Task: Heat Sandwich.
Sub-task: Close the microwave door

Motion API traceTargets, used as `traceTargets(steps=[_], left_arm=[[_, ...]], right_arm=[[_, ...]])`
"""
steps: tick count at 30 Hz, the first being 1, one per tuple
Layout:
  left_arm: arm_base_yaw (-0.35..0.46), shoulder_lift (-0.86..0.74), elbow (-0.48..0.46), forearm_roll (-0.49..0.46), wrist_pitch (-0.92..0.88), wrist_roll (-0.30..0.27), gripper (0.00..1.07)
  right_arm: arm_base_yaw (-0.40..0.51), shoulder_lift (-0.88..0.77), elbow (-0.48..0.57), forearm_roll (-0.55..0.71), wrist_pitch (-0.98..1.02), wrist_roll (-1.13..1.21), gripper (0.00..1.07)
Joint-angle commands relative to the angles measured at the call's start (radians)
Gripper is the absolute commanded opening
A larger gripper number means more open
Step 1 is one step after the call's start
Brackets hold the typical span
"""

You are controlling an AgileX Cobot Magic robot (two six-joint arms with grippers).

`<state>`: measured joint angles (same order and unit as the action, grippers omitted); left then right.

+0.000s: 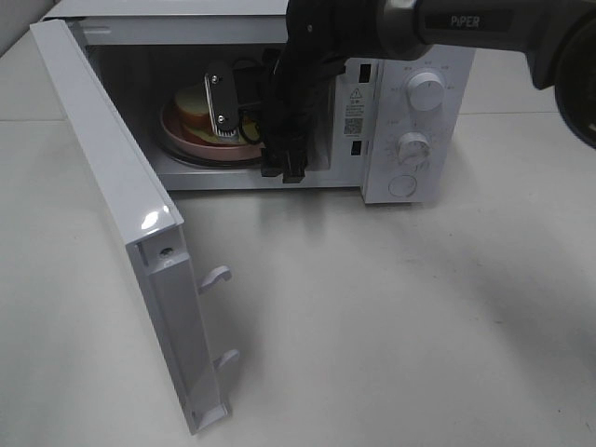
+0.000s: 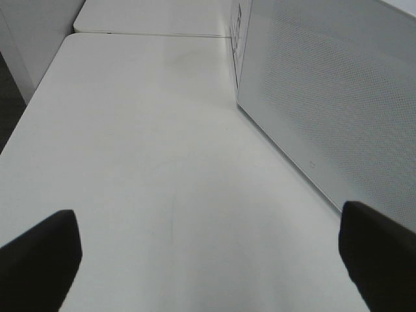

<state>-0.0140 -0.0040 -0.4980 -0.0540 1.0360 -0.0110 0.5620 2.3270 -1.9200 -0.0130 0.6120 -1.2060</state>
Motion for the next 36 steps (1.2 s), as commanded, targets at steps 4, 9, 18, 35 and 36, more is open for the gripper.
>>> traceTargets(steps=[4, 9, 18, 35, 36], left_arm=[[0.003, -0.029, 0.002, -0.002, -0.002, 0.001, 1.01], [0.003, -0.029, 0.002, -0.002, -0.002, 0.001, 1.01], [0.003, -0.029, 0.002, -0.002, -0.002, 0.001, 1.01], [0.003, -0.029, 0.002, -0.002, -0.002, 0.001, 1.01], [0.003, -0.029, 0.002, -0.002, -0.002, 0.001, 1.01]], right_arm=[[-0.001, -0.091, 0.137, -0.005, -0.061, 0.003, 0.76], [-0.001, -0.153, 0.238, -0.013, -0.110, 0.001, 0.76], [-0.001, -0.267, 0.392, -0.030, -0.137, 0.003, 0.76], [-0.001, -0.467, 0.623, -0.029, -0.137, 0.045, 0.76], [-0.001, -0.492, 0.652, -0.029, -0.137, 0.059, 0.76]])
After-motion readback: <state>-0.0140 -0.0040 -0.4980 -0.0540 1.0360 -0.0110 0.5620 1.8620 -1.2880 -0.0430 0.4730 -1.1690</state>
